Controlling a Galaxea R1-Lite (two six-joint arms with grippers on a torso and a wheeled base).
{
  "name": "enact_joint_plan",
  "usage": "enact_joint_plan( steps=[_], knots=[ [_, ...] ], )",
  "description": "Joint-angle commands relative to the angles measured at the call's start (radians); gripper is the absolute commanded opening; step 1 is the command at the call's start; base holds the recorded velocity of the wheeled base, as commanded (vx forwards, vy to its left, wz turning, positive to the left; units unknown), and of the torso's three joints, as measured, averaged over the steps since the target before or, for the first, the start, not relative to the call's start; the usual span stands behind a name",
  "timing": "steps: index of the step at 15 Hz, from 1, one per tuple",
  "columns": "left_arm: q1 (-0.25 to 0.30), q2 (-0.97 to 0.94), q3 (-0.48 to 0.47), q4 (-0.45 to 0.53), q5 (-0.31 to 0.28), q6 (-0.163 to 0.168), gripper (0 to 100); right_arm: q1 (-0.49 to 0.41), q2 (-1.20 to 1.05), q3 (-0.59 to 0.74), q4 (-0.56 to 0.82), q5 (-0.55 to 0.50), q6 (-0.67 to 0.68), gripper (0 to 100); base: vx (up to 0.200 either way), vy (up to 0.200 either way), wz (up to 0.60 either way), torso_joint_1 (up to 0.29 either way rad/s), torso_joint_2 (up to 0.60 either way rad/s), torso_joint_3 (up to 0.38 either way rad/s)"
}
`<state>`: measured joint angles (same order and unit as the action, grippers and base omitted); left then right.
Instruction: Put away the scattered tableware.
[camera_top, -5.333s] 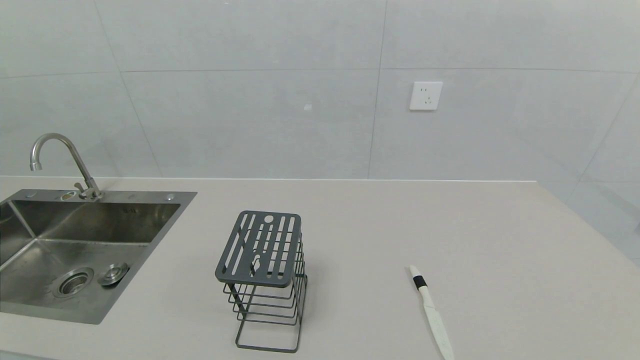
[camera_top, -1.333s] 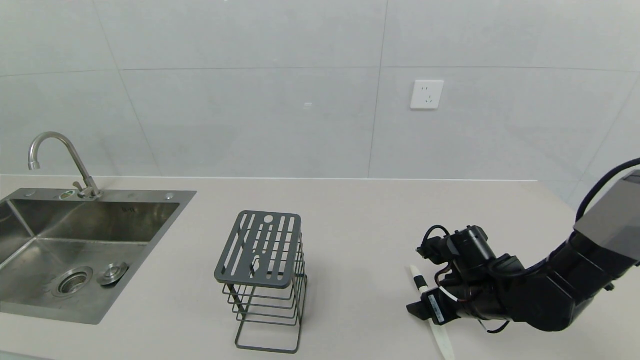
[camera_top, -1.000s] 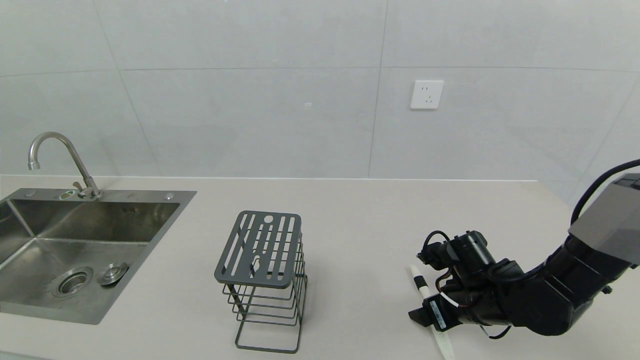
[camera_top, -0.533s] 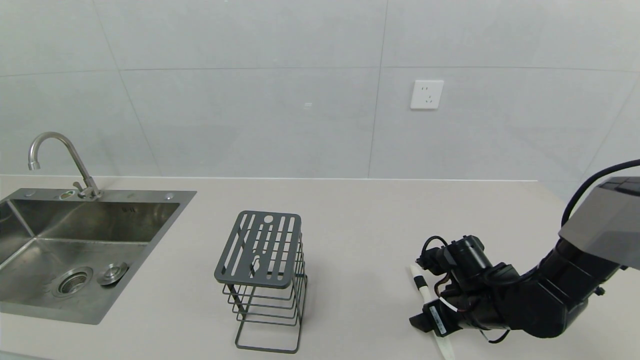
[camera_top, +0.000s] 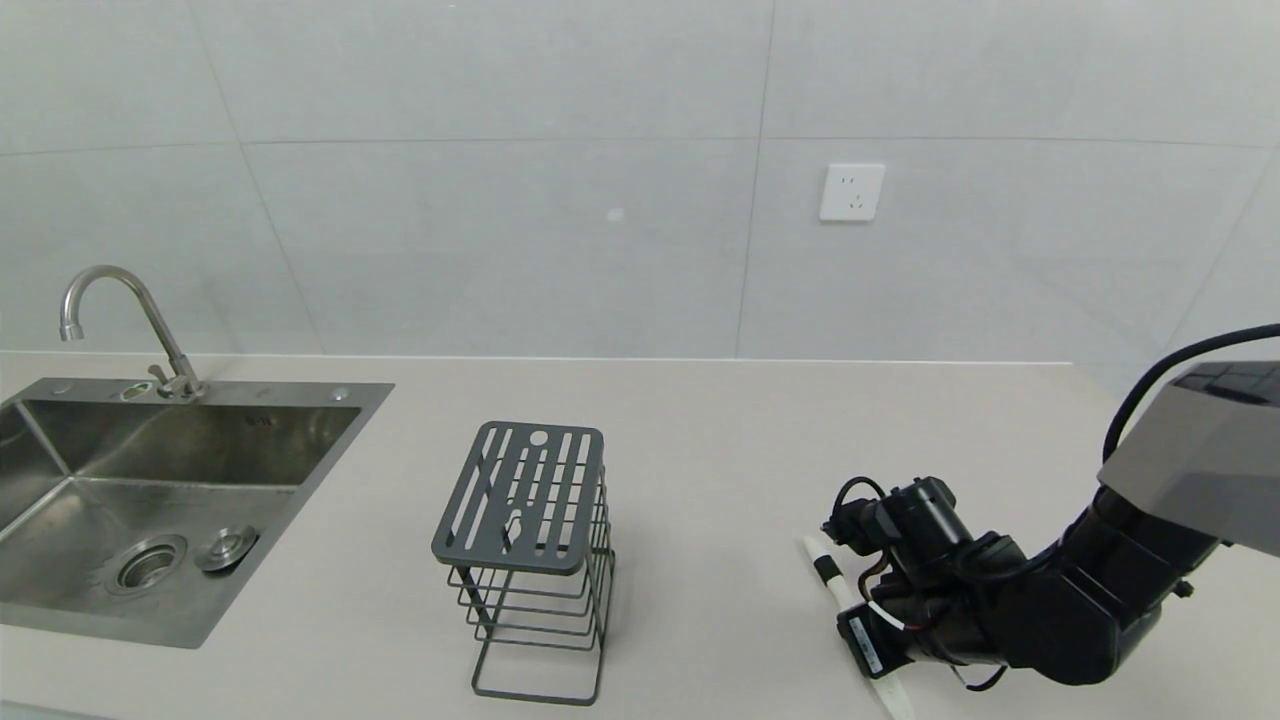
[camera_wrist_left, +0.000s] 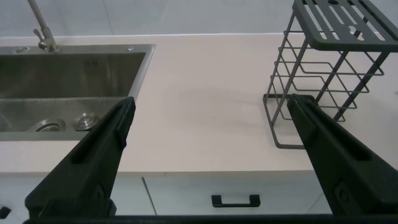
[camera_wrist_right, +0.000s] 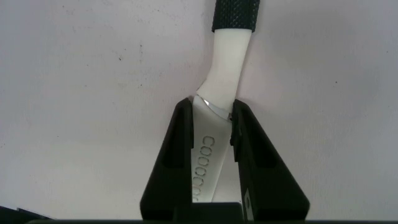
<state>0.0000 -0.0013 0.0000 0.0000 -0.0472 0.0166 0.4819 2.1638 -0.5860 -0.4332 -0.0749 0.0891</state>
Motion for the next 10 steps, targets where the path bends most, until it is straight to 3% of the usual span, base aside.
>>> enact_joint_plan(
  steps=[1, 6, 10],
  knots=[
    [0.000, 0.001, 0.000, 0.000, 0.000, -0.001, 100, 0.000, 0.002, -0.008, 0.005, 0.001, 0.000, 0, 0.000, 0.000, 0.00, 0.000, 0.00, 0.000],
    [0.000, 0.001, 0.000, 0.000, 0.000, -0.001, 100, -0.011, -0.119, -0.011, -0.119, 0.003, -0.023, 0, 0.000, 0.000, 0.00, 0.000, 0.00, 0.000],
    [0.000, 0.001, 0.000, 0.000, 0.000, -0.001, 100, -0.019, -0.225, 0.006, -0.142, 0.012, -0.137, 0, 0.000, 0.000, 0.00, 0.000, 0.00, 0.000]
  ],
)
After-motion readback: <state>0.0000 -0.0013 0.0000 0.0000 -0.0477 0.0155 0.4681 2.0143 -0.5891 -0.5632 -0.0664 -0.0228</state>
